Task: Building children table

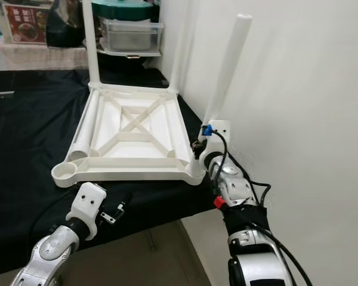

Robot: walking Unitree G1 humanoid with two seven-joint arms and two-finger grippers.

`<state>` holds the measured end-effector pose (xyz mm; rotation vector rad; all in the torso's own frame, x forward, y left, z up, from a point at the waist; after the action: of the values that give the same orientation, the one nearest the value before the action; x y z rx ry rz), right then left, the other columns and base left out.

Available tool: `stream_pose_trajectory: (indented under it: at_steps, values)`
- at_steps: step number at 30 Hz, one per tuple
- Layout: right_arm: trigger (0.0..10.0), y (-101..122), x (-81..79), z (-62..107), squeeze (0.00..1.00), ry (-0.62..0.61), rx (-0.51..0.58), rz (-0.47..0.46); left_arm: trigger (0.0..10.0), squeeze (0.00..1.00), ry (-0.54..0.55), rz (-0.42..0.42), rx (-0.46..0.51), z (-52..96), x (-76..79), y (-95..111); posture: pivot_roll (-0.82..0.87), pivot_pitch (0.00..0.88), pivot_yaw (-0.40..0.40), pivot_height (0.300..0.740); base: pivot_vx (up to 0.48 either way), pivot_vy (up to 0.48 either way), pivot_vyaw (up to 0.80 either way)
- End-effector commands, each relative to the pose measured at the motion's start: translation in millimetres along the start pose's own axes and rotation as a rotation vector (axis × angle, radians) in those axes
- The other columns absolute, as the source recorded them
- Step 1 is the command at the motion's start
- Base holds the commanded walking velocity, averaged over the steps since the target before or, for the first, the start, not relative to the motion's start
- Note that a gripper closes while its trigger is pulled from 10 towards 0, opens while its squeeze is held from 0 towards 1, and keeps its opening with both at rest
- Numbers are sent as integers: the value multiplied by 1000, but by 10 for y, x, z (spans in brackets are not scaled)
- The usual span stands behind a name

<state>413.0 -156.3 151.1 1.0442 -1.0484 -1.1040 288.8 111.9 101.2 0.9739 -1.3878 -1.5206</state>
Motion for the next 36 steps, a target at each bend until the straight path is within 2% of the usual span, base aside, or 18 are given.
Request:
stream_pose_trajectory:
  at_steps: [1,5,6,8,10,15,19,21,22,23,24,25,26,27,30,36]
  values:
    - [10000,-354,-41,18,0,3,-165,-27,10000,0,-11,-5,-4,-21,18,1,56,0,-144,740,0,0,0]
    - [10000,-208,-164,12,0,70,-82,-52,10000,0,-10,-4,-4,-17,23,-4,55,0,-145,740,0,0,0]
    - [10000,-91,-147,26,1000,75,-5,-76,10000,0,-10,-2,-4,-14,26,-8,54,0,-145,740,0,0,0]
    - [10000,-91,-147,26,1000,75,-5,-76,10000,0,-10,-2,-4,-14,26,-8,54,0,-145,740,0,0,0]
    - [10000,-25,-56,43,1000,36,31,-61,10000,0,-10,-1,-4,-16,26,-10,51,0,-146,740,0,0,0]
    - [10000,51,6,68,1000,7,67,-49,10000,0,-9,-1,-3,-17,25,-9,50,0,-147,740,0,0,0]
    - [10000,150,44,145,1000,-24,126,1,10000,0,-9,-1,-3,-13,24,-8,49,0,-150,740,0,0,0]
    - [10000,232,66,300,1000,-72,194,126,10000,0,-6,-2,-6,2,13,-15,45,0,-150,740,0,0,0]
    - [10000,232,66,300,1000,-72,194,126,10000,0,-6,-2,-6,2,13,-15,45,0,-150,740,0,0,0]
    - [10000,226,81,393,1000,-99,209,171,10000,0,-3,-3,-8,10,4,-19,44,0,-151,740,0,0,0]
    - [10000,170,113,498,1000,-127,197,188,10000,0,1,-4,-9,23,-11,-24,44,0,-154,740,0,0,0]
    - [10000,170,113,498,1000,-127,197,188,10000,0,1,-4,-9,23,-11,-24,44,0,-154,740,0,0,0]
    - [10000,21,149,689,1000,-136,154,200,10000,0,15,-6,-13,51,-52,-32,31,0,-141,740,0,0,0]
    - [10000,21,149,689,1000,-136,154,200,10000,0,15,-6,-13,51,-52,-32,31,0,-141,740,0,0,0]
    - [10000,-114,171,899,1000,-126,114,212,10000,0,22,-7,-22,83,-93,-53,9,0,-126,740,0,0,0]
    - [10000,-150,141,959,1000,-107,97,213,10000,0,19,-9,-26,81,-92,-60,3,0,-121,740,0,0,0]
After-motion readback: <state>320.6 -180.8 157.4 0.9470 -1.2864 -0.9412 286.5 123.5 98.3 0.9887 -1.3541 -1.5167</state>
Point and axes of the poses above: a point about 5 cm out from each wrist's last joint towards the gripper, its own z axis pointing back from the gripper into the wrist, its own y axis along the axis of the wrist's last joint, x = y × z, the point moved 4 cm from there along -z, pointing out of the wrist towards the gripper, and after that the axes turned 13 degrees about z, right-handed, at the moved point
